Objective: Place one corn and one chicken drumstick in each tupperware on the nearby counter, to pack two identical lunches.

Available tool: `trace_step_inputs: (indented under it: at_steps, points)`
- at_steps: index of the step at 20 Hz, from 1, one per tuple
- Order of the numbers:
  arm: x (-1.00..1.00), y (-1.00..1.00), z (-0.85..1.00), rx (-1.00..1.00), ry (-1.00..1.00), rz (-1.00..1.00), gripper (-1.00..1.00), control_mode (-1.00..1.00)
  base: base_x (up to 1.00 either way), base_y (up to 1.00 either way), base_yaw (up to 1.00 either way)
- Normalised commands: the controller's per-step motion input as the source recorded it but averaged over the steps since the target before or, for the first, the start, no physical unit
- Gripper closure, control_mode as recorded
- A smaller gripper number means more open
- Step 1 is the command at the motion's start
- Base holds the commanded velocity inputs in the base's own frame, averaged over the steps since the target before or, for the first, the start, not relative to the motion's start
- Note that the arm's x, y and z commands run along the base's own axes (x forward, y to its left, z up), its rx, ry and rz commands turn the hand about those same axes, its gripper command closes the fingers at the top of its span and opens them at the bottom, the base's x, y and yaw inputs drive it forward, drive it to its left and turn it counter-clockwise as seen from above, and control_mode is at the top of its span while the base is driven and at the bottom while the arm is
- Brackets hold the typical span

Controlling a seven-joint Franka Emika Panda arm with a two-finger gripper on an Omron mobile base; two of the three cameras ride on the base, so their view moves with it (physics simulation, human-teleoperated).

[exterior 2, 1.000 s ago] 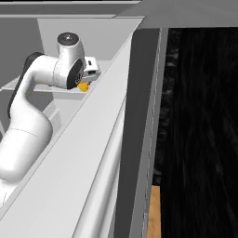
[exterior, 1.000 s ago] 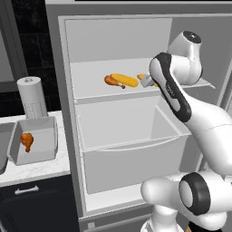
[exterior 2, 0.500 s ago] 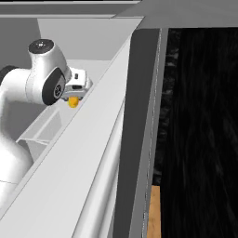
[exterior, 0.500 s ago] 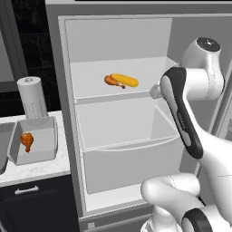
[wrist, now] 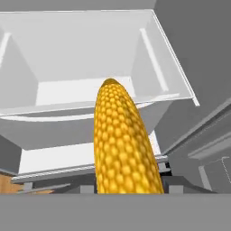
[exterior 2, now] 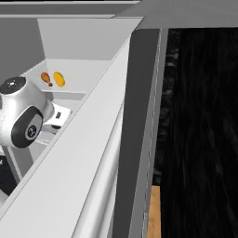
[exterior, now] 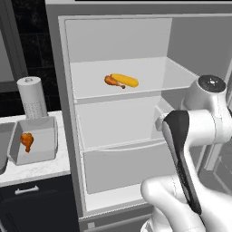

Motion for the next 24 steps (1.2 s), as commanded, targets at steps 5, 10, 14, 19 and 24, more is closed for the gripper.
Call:
trace_step_inputs:
  at_steps: [5, 10, 14, 19, 24]
  points:
    - [-0.77, 0.0, -0.56, 0.04, 0.1, -0.15, 1.0, -1.0, 0.0, 0.0, 0.0]
    - [-0.22, 0.0, -0.07, 0.0, 0.02, -0.01, 1.0, 1.0, -0.09, 0.01, 0.0]
    - [0.0, 0.0, 0.0, 0.0, 0.0, 0.0, 1.0, 1.0, -0.54, 0.77, 0.0]
    - [0.0, 0.0, 0.0, 0.0, 0.0, 0.0, 1.0, 1.0, -0.08, 1.0, 0.0]
    - [0.0, 0.0, 0.0, 0.0, 0.0, 0.0, 1.0, 1.0, 0.0, 1.0, 0.0]
